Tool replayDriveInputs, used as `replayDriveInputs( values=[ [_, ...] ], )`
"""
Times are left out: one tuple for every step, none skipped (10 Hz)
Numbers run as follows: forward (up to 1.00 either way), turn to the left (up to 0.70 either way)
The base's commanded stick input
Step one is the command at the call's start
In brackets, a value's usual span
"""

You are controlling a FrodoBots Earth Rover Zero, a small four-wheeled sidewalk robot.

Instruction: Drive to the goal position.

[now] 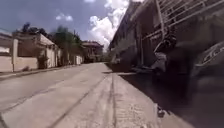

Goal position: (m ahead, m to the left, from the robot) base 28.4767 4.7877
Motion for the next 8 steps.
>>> replayDriveInputs(
  values=[
    [0.85, 0.0],
    [0.85, 0.0],
    [0.85, 0.0],
    [0.85, 0.0],
    [0.85, 0.0],
    [0.85, 0.0],
    [0.85, 0.0],
    [0.85, 0.0]
  ],
)
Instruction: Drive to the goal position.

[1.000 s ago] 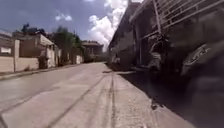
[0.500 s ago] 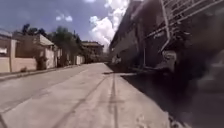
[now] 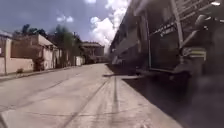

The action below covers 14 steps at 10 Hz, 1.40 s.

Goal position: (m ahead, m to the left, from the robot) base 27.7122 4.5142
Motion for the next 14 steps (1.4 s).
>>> replayDriveInputs(
  values=[
    [0.85, 0.0],
    [0.85, 0.0],
    [0.85, 0.0],
    [0.85, 0.0],
    [0.85, 0.0],
    [0.85, 0.0],
    [0.85, 0.0],
    [0.85, 0.0],
    [0.85, 0.0],
    [0.85, 0.0],
    [0.85, 0.0],
    [0.85, 0.0],
    [0.85, 0.0],
    [0.85, 0.0]
  ],
)
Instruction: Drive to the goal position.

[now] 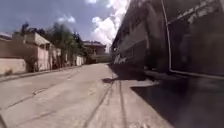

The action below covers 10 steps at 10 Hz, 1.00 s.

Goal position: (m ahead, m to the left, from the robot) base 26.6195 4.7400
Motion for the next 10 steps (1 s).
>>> replayDriveInputs(
  values=[
    [0.85, 0.0],
    [0.85, 0.0],
    [0.85, 0.0],
    [0.85, 0.0],
    [0.85, 0.0],
    [0.85, 0.0],
    [0.85, 0.0],
    [0.85, 0.0],
    [0.85, 0.0],
    [0.85, 0.0]
  ],
)
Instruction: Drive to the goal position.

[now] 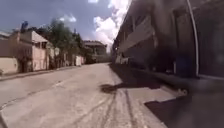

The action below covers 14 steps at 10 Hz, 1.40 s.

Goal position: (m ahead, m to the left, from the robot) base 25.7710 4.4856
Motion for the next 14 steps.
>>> replayDriveInputs(
  values=[
    [0.85, 0.0],
    [0.85, 0.0],
    [0.85, 0.0],
    [0.85, 0.0],
    [0.85, 0.0],
    [0.85, 0.0],
    [0.85, 0.01],
    [0.85, 0.01],
    [0.85, 0.0],
    [0.85, 0.0],
    [0.85, 0.0],
    [0.85, 0.0],
    [0.85, 0.0],
    [0.85, 0.0]
  ],
)
